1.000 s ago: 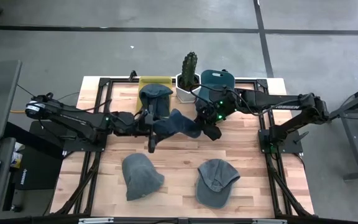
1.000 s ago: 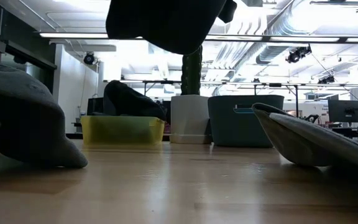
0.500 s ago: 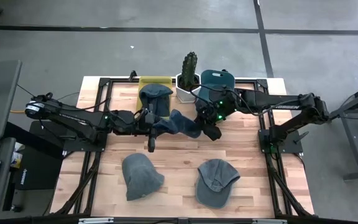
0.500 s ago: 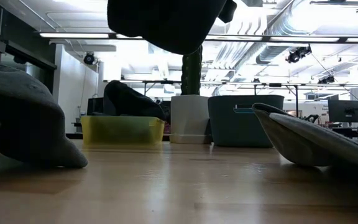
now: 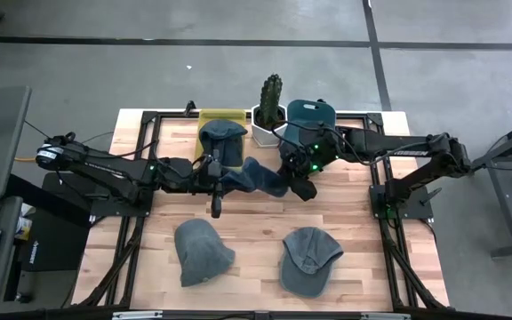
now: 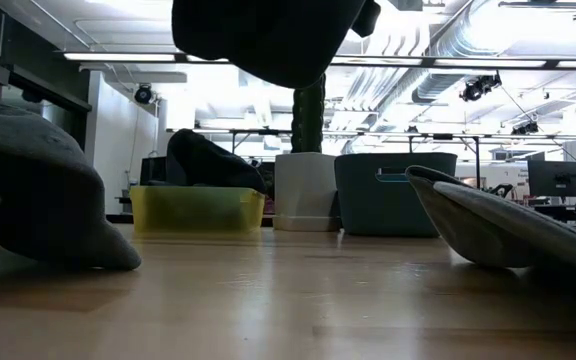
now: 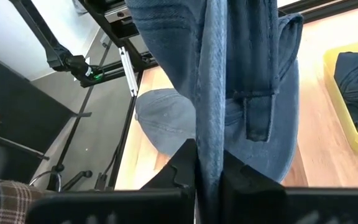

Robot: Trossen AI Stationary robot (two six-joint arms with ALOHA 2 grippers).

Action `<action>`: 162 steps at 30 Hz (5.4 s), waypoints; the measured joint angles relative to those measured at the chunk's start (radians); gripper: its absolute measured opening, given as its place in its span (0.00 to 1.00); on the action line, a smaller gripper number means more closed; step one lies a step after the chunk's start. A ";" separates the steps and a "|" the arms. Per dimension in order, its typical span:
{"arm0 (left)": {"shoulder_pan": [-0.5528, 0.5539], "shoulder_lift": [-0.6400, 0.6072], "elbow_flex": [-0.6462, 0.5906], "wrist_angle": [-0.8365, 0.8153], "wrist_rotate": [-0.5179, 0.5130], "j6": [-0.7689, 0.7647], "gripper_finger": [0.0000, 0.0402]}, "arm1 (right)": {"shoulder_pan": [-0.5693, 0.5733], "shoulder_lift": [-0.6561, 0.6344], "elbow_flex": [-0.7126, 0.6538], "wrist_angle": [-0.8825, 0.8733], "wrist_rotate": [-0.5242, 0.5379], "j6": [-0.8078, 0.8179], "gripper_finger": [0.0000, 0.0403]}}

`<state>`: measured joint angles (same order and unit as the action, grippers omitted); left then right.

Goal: Pick & Place hat
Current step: Put the blue cap into the yellow bin

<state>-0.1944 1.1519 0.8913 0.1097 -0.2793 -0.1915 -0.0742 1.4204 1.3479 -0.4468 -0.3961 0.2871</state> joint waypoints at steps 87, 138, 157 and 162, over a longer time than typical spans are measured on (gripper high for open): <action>0.471 0.365 -0.001 0.542 -1.177 -1.577 0.00 | -0.011 -0.347 -0.003 -0.694 0.633 -0.217 0.45; 0.473 0.592 0.000 0.311 -1.021 -1.941 0.02 | -0.010 -0.347 -0.003 -0.740 0.633 -0.213 0.45; 0.434 0.592 0.000 0.407 -1.061 -1.933 0.37 | -0.011 -0.347 -0.003 -0.739 0.633 -0.216 0.45; 0.415 0.592 0.000 0.414 -1.073 -1.924 0.37 | -0.011 -0.347 -0.003 -0.739 0.632 -0.217 0.45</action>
<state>0.2201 1.7435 0.8909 0.5232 -1.3519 -2.1159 -0.0847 1.0733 1.3449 -1.1858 0.2363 0.0704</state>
